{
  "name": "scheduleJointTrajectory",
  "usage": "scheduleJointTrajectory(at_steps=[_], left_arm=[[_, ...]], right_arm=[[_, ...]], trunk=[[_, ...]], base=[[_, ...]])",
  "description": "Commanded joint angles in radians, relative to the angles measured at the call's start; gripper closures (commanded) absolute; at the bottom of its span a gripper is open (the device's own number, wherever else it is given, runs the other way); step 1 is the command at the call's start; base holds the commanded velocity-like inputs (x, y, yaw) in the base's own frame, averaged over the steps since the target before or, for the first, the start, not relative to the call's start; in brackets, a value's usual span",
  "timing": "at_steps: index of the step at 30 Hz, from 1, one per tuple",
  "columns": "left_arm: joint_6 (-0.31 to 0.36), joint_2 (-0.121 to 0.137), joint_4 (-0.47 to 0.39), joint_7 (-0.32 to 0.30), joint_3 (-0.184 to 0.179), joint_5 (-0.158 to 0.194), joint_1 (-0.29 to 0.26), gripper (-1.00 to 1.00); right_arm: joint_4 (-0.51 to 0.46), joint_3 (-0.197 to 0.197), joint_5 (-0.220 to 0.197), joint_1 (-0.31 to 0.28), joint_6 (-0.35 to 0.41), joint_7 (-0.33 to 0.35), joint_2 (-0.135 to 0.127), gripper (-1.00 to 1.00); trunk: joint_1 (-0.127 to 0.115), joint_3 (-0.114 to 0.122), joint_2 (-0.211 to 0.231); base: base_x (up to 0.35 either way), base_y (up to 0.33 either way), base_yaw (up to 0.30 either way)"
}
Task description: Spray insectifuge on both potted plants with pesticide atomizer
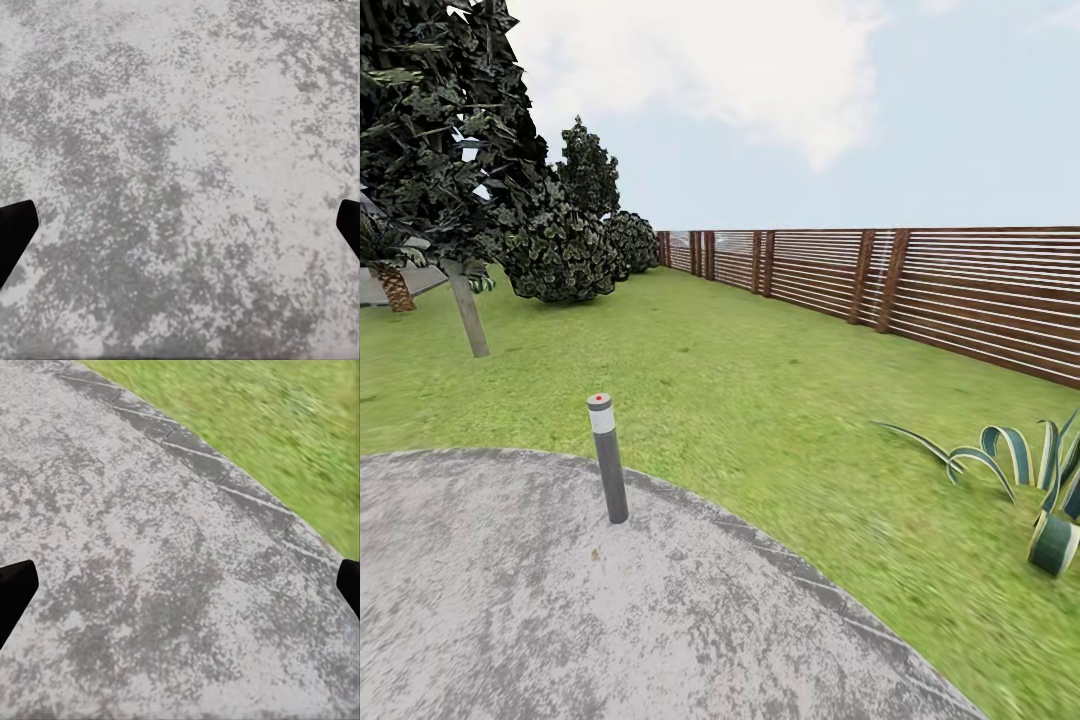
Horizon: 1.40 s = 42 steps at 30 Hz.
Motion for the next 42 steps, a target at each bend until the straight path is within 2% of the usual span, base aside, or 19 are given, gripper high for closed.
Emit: scheduleJointTrajectory(at_steps=[1,5,10,22,42], left_arm=[[-0.004,0.0,0.001,0.0,0.015,0.0,0.0,-1.0],[-0.005,0.0,0.001,0.002,0.079,-0.002,0.002,-1.0],[-0.005,0.0,0.003,0.001,0.107,-0.002,0.002,-1.0],[-0.005,0.0,0.003,0.001,0.111,-0.002,0.002,-1.0],[-0.005,-0.001,0.003,0.001,0.112,-0.001,0.001,-1.0]], right_arm=[[0.001,-0.001,0.0,-0.001,-0.003,-0.001,0.0,-1.0],[0.002,0.0,-0.001,-0.001,-0.003,-0.002,0.006,-1.0],[0.002,0.001,-0.001,-0.001,-0.003,-0.003,0.008,-1.0],[0.008,0.004,-0.001,-0.001,-0.003,-0.004,0.013,-1.0],[0.011,0.004,-0.001,-0.001,-0.004,-0.004,0.013,-1.0]], trunk=[[0.0,-0.001,-0.001],[0.0,-0.001,-0.001],[0.0,-0.003,-0.001],[0.0,-0.01,-0.001],[0.0,-0.011,-0.001]], base=[[0.0,-0.105,0.018],[0.0,-0.216,0.171],[-0.018,-0.261,0.257],[-0.117,-0.205,0.264],[-0.001,-0.008,0.273]])
